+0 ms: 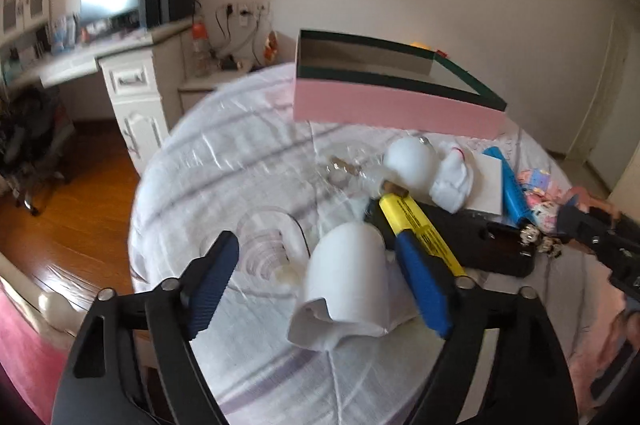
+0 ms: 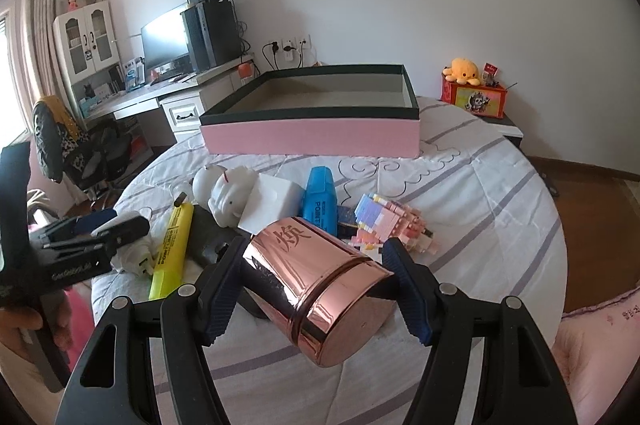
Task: Organize rigid objects
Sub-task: 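Lift the rose-gold cup with the right tool while the left tool lifts the white device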
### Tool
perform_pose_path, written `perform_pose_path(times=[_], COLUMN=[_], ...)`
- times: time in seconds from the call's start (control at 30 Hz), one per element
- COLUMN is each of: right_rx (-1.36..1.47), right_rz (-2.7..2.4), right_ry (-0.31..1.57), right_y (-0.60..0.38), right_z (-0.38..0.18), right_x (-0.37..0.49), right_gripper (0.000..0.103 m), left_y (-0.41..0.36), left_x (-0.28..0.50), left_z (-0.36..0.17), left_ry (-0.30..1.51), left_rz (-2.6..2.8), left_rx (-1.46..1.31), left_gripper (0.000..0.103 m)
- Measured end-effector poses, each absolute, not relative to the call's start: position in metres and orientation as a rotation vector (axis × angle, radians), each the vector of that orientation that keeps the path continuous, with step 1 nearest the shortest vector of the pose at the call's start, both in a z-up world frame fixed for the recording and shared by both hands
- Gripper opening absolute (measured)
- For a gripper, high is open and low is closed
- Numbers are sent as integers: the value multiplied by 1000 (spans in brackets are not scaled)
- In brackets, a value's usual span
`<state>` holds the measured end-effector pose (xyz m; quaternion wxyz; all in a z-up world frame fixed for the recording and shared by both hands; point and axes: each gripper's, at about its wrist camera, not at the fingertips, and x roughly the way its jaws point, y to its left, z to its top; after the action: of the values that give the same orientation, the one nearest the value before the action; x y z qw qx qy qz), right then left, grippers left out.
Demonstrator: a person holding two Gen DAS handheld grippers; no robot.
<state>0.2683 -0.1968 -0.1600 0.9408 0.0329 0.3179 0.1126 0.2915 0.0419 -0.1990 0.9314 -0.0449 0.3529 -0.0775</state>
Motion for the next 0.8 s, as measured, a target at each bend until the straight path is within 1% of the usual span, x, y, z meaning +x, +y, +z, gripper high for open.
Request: perform_pose_path(times=[0.03,0.17,0.23,0.27,0.3,0.5,0.53,0.57,0.8], right_rx=[68,71,64,62,62,64,62,62,56], right_rz=[227,233,238,238,240,241,240,241,250], right_ry=[651,658,658,657,657,661,661,660,656], right_y=[-197,-196,-194,-193,-193,-193,-193,-192,-190], right_z=[-161,-161,-160,-159,-159,-159,-158,-158,-155], right_x=[268,270,270,270,270,274,274,274,274], right_gripper=[69,69,69,69,69,69,69,69,69], left_y=[44,38,36,35,34,29,31,32,39], left_x=[290,288,287,287,286,281,280,279,281], left_z=[-200,-207,-208,-208,-207,-206,-205,-203,-202], left_ry=[725,740,749,741,737,719,711,702,731], left_rz=[-167,-193,-220,-230,-249,-259,-256,-260,-274], left_rx=[-123,-97,-103,-103,-101,-86,-94,-103,-120], left_gripper=[84,86,83,77,65,62,57,56,55])
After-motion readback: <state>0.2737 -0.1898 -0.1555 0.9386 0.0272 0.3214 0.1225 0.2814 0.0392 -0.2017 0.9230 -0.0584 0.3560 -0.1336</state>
